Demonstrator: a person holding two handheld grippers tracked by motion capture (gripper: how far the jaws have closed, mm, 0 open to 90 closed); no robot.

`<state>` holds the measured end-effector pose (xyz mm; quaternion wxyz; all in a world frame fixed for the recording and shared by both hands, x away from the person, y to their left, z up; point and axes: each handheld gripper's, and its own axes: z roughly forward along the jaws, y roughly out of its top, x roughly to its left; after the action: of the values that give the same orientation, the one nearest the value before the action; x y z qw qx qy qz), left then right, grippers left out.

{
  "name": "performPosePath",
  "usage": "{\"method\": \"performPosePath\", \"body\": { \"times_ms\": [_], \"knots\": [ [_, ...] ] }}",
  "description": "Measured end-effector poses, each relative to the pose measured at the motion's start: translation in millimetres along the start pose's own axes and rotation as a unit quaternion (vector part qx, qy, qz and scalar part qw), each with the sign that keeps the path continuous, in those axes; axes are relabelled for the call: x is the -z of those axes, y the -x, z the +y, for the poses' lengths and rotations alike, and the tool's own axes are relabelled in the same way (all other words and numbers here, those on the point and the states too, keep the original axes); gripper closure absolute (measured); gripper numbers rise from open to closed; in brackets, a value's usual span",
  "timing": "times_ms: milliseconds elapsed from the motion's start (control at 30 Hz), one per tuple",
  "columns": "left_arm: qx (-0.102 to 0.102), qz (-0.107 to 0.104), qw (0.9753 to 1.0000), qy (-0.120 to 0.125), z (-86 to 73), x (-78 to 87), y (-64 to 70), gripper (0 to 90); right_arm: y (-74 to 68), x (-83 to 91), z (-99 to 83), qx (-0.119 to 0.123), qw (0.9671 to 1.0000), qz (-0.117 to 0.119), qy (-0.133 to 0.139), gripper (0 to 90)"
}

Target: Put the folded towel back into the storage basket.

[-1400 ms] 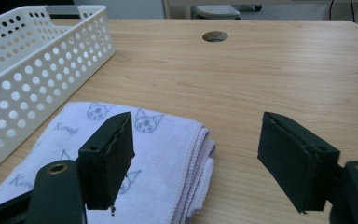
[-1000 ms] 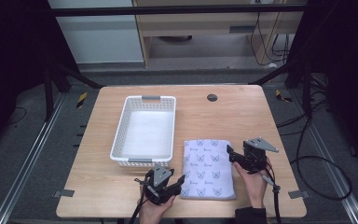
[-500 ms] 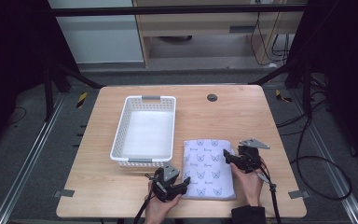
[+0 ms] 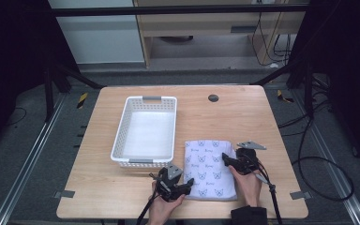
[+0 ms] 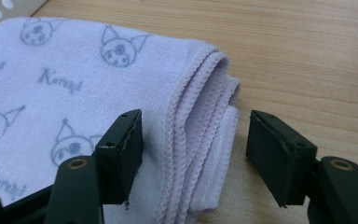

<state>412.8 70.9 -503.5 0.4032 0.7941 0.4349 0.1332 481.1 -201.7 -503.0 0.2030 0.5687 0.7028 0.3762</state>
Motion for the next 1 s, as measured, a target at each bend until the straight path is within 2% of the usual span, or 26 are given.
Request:
{"method": "performPosePath", "body": {
  "times_ms": [67,167,200,300,367,533,700,900,1000],
  "knots": [
    [0.003,-0.005,1.0000,-0.002,0.1,-1.2,-0.6,44.0,1.1,-0.8,-0.4,-0.005,1.0000,0.003,-0.001,37.0],
    [0.001,-0.003,1.0000,-0.004,0.9,-2.2,1.2,44.0,3.4,-2.1,-1.3,-0.016,0.9998,0.012,-0.003,38.1],
    [-0.004,0.000,1.0000,-0.007,1.8,-2.9,4.1,45.4,2.9,-1.9,-1.7,-0.015,0.9997,0.020,-0.002,43.2],
    [-0.005,0.004,0.9999,-0.012,2.9,-3.3,7.3,49.7,2.2,-2.1,-2.0,-0.014,0.9996,0.024,-0.001,47.9],
    [-0.004,0.009,0.9999,-0.013,3.1,-3.1,10.5,51.9,1.9,-2.4,-2.4,-0.017,0.9992,0.037,-0.001,55.1],
    [0.005,-0.004,0.9999,-0.011,2.7,-3.4,10.5,59.0,2.7,-2.8,-1.6,-0.034,0.9976,0.060,-0.007,64.6],
    [0.001,-0.004,1.0000,-0.005,2.6,-2.7,13.1,67.7,-0.3,-1.2,-1.8,-0.029,0.9979,0.059,0.000,73.0],
    [0.011,-0.013,0.9998,0.004,2.9,0.3,10.5,76.0,-2.2,0.9,-0.9,-0.027,0.9981,0.055,0.005,76.1],
    [0.014,-0.020,0.9994,0.025,4.4,11.3,9.3,77.4,-2.9,9.0,1.3,-0.032,0.9972,0.064,0.023,76.6]
  ]
}}
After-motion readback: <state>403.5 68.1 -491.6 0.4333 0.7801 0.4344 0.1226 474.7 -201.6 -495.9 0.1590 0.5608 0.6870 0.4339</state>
